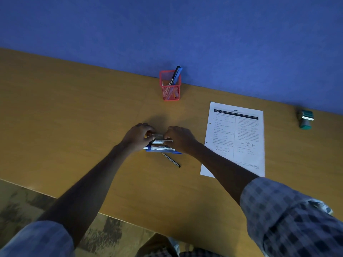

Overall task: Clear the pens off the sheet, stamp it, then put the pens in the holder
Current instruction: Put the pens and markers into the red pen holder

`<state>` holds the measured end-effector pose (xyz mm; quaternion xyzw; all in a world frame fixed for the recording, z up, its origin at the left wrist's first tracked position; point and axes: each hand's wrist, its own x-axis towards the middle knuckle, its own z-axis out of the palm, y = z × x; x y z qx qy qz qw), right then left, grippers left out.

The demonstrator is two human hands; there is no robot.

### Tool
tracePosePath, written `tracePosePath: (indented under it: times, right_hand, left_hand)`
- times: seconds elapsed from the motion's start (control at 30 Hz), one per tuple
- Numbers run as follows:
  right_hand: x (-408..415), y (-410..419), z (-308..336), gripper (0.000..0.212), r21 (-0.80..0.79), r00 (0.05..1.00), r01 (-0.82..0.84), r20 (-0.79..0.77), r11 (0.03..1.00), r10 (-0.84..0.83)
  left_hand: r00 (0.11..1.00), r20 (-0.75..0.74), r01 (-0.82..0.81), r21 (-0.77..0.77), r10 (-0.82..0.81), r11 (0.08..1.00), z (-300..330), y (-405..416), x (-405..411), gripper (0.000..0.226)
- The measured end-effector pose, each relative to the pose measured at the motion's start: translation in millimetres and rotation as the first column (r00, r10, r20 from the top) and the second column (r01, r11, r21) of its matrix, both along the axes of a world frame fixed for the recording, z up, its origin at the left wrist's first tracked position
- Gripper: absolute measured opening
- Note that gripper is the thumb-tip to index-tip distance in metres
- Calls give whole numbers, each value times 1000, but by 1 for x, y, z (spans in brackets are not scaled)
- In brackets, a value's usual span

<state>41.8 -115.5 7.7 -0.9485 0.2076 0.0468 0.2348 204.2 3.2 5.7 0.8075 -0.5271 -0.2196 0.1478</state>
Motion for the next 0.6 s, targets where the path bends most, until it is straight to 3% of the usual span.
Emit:
tracePosePath:
  times: [0.13,0.27,0.4,0.6]
  right_hand:
    - [0,-2,-1,26,50,999,32,34,998,-33]
    - [-5,-11,6,26,157,989,75,118,985,-94]
    - [-7,-24,12,21,266,950,166,217,950,-227]
    - [-3,-46,23,20,399,827,297,348,868,-442]
  left_hand:
    - [991,-122,-70,-62,62,996,4,1,7,22]
    - [962,-232,-199,-226,146,953,16,-6,20,17]
    - [951,-222,-287,-381,215,879,37,-22,34,18]
    - [849,-418,-519,-542,323,661,68,-52,45,18]
